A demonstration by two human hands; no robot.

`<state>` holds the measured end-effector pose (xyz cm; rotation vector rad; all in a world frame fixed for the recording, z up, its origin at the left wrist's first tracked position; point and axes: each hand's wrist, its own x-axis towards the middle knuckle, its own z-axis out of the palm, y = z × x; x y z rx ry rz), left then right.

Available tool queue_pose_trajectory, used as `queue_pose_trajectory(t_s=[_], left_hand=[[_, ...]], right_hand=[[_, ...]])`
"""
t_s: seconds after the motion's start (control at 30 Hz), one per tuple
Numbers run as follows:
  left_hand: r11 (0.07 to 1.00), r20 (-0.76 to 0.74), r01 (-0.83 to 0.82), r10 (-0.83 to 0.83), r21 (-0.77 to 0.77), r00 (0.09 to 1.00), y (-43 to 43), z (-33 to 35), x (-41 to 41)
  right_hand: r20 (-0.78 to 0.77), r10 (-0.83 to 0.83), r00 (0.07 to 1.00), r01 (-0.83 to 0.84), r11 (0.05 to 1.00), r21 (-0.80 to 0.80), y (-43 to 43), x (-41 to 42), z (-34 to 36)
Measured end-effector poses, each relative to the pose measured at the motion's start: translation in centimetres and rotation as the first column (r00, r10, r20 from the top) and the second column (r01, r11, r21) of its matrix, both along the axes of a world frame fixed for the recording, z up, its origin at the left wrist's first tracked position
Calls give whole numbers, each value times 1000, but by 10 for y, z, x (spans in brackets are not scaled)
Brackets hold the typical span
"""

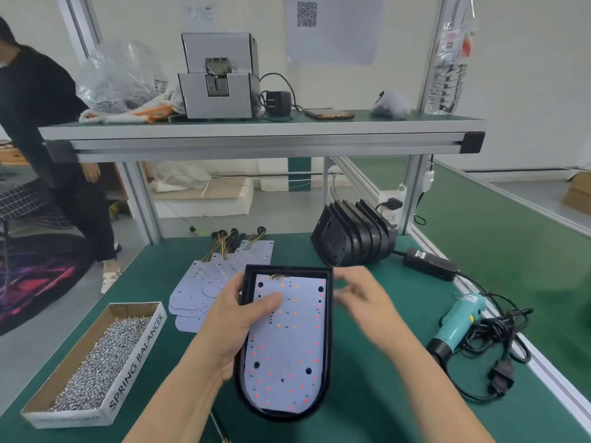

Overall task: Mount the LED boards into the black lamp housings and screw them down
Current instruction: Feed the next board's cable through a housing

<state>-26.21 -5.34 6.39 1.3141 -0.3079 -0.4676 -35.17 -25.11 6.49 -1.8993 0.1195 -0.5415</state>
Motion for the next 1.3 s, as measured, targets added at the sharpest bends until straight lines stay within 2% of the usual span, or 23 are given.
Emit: queue_pose_trajectory(t_s=[0.03, 0.07, 0.17, 0.23, 0.33, 0.47, 0.63, 0.8, 0.97, 1.13, 1.23, 1.3], left_hand=[[1000, 36, -27, 26, 17, 999, 0, 1, 0], [998, 64, -45, 43, 33, 997, 0, 2, 0], [998, 128, -54, 47, 46, 991, -3, -1, -5], [998, 167, -52, 45, 40, 985, -6, -2, -9], [999, 203, -17, 7, 47, 979, -8, -3, -15], [998, 213, 2, -17, 67, 977, -9, -3, -18], [997, 146, -47, 38, 53, 989, -14, 0, -21], [996, 175, -68, 56, 62, 983, -15, 4, -23], [999, 172, 28, -33, 30, 985, -9, 2, -25], [998, 161, 57, -57, 8, 985, -5, -3, -25], [996, 147, 88, -89, 16, 985, -4, -3, -22], [995, 153, 92, -95, 29, 984, -3, 2, -17]], right_hand=[[28, -70, 997, 66, 990, 126, -1, -4, 3], [44, -109, 993, 99, 978, 184, -2, -5, 2], [3, -76, 997, 76, 996, 53, 8, -9, -1], [-9, -119, 993, 119, 993, 24, 13, -8, -5], [-68, -126, 990, 131, 988, 76, 19, -8, -12], [-26, -175, 984, 176, 958, 226, 29, -8, -17], [-17, -239, 971, 235, 933, 273, 40, -7, -24], [-16, -246, 969, 238, 915, 325, 50, -9, -27], [21, -251, 968, 233, 925, 299, 52, -15, -27], [44, -316, 948, 302, 933, 196, 54, -16, -31], [75, -284, 956, 266, 944, 193, 53, -18, -29], [104, -136, 985, 103, 955, 279, 46, -21, -24]])
